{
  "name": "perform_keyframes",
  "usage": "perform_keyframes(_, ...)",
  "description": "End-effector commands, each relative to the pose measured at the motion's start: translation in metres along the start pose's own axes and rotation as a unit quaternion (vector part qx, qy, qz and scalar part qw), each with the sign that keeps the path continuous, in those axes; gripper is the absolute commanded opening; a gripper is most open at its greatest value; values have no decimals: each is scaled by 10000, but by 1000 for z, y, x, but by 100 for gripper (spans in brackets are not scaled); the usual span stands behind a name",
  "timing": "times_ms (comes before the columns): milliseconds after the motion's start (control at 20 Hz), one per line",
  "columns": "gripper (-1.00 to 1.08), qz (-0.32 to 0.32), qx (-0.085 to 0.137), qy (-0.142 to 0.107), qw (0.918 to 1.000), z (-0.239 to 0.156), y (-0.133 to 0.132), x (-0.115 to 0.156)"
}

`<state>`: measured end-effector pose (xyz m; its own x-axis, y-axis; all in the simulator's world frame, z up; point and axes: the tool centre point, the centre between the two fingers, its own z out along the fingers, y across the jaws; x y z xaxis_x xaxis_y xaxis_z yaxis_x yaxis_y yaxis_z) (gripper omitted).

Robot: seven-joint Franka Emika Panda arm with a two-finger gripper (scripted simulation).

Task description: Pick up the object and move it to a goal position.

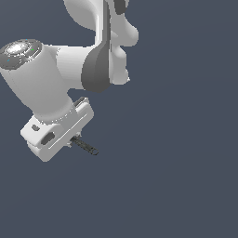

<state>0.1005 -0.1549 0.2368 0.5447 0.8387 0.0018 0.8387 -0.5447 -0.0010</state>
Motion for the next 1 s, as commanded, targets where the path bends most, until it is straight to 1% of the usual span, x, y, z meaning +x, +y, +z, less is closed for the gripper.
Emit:
perform_keyframes(0, -100, 0, -1, -1, 10000, -8, 9, 0)
perform_keyframes(450, -100, 5, -3, -5, 10000, -30, 33, 0)
perform_keyframes(950, -100, 7, -4, -9, 10000, -46, 51, 1)
